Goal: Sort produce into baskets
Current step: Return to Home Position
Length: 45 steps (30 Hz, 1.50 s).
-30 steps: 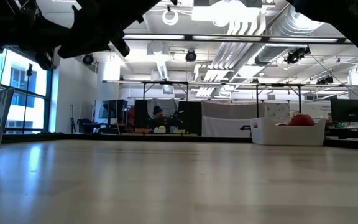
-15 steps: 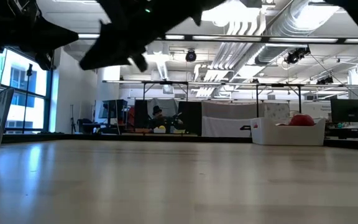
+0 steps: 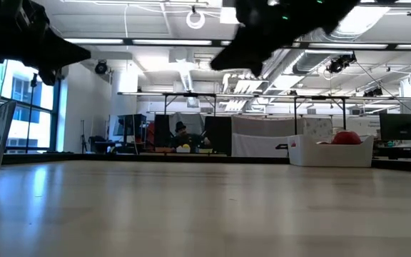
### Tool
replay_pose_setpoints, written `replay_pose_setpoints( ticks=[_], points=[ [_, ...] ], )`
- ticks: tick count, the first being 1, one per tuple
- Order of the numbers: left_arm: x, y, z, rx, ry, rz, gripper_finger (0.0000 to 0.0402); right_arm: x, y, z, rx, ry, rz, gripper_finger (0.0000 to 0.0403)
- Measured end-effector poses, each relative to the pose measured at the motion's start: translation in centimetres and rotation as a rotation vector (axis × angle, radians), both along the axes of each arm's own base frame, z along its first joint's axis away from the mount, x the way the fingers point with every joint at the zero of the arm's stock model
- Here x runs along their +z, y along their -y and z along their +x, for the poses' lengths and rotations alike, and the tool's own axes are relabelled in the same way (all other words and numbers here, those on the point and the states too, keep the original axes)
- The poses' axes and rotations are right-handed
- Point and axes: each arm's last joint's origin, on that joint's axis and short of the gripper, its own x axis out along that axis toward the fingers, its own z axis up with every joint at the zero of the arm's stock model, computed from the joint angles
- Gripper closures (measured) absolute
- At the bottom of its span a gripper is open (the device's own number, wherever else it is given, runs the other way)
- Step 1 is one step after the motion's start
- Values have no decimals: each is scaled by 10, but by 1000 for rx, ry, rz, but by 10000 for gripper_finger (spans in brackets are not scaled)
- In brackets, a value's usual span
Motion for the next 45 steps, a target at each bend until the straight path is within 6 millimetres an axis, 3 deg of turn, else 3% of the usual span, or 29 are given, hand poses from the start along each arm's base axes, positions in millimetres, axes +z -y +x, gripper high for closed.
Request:
replay_pose_setpoints(
  ticks=[11,21,27,33,45],
  points=[
    [-10,-3,-2,96,-92,-23,401,-15,19,-124,-111,179,-10,403],
    [-18,-9,-3,182,-147,-63,401,-49,19,-195,-244,348,-7,403],
    [-18,-12,-4,223,-153,-64,401,-69,18,-219,-349,473,-22,403],
    [-22,-12,-5,219,-187,-74,401,-66,18,-236,-402,516,-84,403],
    [-24,-15,-4,251,-200,-60,401,-67,20,-235,-445,474,-197,403]
  ],
)
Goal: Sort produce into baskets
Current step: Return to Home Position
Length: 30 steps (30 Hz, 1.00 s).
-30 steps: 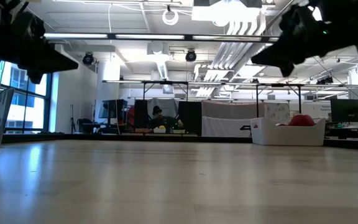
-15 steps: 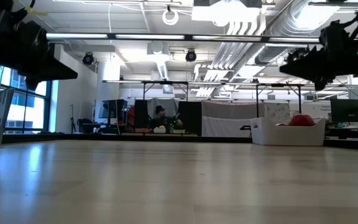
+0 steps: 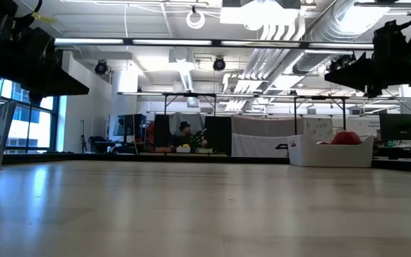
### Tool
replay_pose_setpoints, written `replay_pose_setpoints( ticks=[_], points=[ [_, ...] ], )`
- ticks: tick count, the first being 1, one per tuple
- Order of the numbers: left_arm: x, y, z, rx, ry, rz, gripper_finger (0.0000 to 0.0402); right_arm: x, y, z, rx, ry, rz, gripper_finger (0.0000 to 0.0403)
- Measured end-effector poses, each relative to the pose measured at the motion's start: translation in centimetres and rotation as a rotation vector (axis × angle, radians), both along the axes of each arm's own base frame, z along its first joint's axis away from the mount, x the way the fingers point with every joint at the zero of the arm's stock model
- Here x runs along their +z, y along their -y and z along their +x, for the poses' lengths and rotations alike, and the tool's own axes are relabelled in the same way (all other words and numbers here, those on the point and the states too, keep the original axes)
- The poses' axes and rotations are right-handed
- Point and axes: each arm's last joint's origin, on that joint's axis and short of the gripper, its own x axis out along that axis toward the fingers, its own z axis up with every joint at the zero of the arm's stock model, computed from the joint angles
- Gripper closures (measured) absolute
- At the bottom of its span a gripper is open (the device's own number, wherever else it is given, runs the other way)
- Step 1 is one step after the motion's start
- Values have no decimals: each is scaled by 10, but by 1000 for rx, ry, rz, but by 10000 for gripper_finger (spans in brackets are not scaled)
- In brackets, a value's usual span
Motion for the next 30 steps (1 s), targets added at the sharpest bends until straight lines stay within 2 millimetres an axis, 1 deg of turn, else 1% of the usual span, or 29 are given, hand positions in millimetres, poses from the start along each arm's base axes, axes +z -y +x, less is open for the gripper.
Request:
replay_pose_setpoints(
  ticks=[4,9,30],
  points=[
    [0,0,0,2,-1,-1,401,0,0,0,1,-3,-5,403],
    [0,1,1,-42,-12,8,401,0,0,0,3,3,5,403],
    [0,1,1,-39,-4,-1,401,0,0,0,3,5,8,402]
  ],
)
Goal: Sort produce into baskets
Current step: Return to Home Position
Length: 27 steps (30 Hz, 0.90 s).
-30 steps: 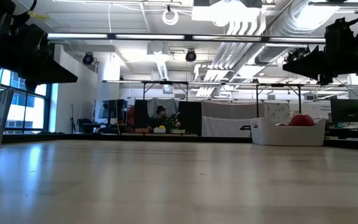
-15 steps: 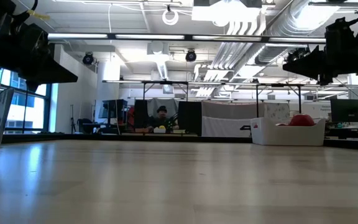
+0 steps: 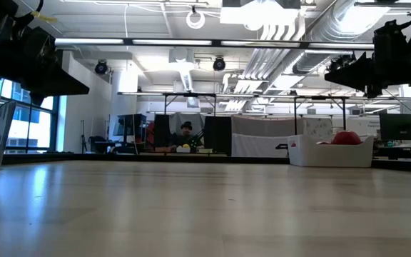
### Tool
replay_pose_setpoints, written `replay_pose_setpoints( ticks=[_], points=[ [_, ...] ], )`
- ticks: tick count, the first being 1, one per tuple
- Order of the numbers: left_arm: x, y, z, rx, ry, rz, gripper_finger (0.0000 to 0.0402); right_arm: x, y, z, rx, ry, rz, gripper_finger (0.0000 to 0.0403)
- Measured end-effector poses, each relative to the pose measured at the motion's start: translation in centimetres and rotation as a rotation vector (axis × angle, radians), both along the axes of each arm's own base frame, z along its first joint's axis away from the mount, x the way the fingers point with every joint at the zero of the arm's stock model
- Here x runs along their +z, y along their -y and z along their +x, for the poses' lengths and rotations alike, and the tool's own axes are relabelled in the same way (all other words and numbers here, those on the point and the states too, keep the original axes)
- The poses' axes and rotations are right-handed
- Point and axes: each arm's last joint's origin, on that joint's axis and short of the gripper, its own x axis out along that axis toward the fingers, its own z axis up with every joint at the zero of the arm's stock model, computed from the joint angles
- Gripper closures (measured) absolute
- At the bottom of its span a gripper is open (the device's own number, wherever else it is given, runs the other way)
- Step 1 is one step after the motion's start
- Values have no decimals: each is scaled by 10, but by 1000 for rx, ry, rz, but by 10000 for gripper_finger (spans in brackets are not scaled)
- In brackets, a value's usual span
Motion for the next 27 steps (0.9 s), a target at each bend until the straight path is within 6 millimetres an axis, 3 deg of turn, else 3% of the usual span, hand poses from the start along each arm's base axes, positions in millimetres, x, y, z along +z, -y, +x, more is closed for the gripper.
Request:
replay_pose_setpoints(
  ticks=[27],
  points=[
    [-5,-3,5,18,-66,-10,401,-1,0,1,11,-7,0,402]
  ],
)
